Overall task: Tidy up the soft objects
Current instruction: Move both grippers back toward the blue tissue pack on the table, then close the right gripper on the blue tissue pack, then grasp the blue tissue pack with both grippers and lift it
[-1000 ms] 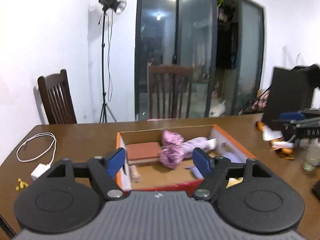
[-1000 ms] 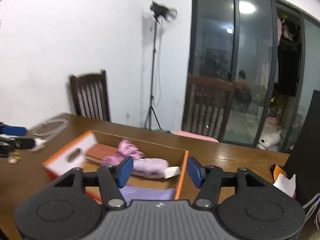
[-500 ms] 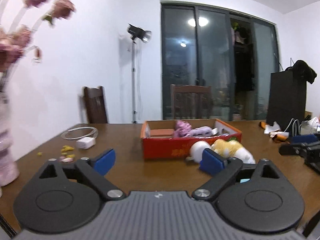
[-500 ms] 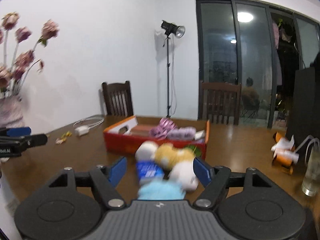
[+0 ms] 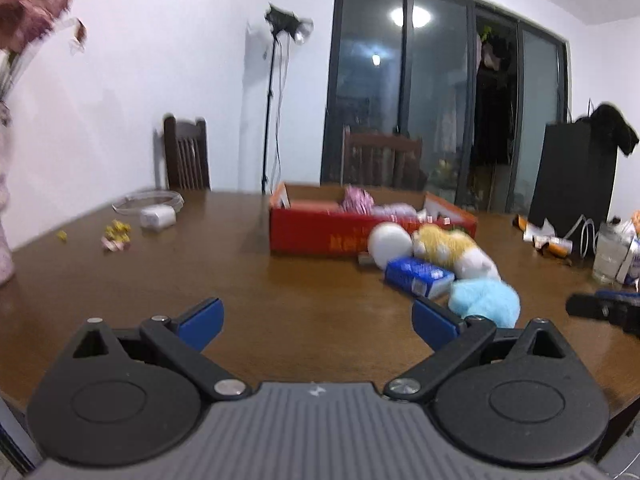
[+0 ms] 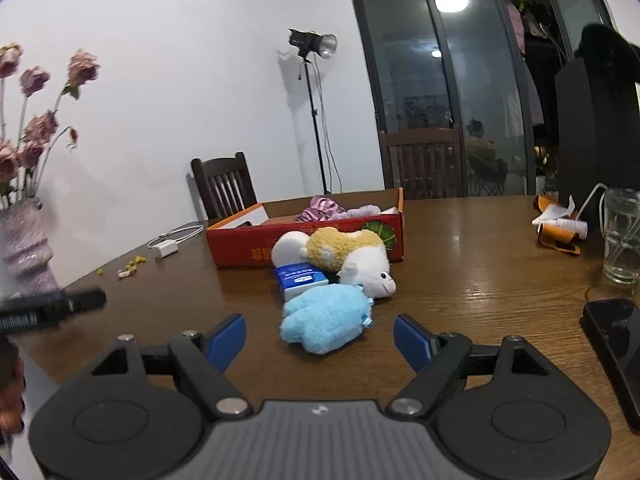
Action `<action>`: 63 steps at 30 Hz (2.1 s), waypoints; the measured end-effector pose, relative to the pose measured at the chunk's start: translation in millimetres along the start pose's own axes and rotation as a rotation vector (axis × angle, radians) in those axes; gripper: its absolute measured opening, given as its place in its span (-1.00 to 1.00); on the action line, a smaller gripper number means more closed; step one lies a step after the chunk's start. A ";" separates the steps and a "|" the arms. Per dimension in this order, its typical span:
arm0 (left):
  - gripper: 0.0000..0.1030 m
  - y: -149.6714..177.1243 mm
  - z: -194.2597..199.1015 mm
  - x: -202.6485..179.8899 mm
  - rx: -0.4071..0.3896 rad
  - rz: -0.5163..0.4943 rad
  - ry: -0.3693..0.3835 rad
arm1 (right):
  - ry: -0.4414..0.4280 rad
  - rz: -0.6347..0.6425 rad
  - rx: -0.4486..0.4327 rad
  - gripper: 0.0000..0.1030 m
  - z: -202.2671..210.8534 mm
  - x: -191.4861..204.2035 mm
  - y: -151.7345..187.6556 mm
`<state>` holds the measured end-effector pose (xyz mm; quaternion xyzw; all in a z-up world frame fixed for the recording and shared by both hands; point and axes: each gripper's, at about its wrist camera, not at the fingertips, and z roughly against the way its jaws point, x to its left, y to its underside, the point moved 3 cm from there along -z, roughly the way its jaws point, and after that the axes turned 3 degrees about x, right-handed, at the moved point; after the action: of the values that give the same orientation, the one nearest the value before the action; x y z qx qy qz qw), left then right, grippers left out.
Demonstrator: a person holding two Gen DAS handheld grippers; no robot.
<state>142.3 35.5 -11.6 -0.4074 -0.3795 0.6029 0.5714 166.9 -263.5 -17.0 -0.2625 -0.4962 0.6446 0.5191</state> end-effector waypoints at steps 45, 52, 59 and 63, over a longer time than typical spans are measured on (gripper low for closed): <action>0.62 -19.4 -88.9 22.5 0.139 0.132 0.178 | -0.199 0.267 0.287 0.20 -104.9 61.7 -14.4; 0.25 -19.1 -92.3 8.3 0.202 0.159 0.239 | -0.215 0.039 0.258 0.09 -123.0 46.9 -19.7; -0.10 -7.2 -109.0 -4.3 0.284 0.196 0.304 | -0.251 -0.165 0.251 -0.13 -131.5 24.7 -12.8; -0.11 -7.0 -114.1 -6.1 0.293 0.198 0.322 | -0.273 -0.166 0.270 -0.13 -142.5 27.5 -7.1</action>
<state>250.6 28.9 -48.0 -0.4465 -0.1501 0.6318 0.6156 282.5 -185.8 -58.4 -0.0591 -0.4909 0.6898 0.5288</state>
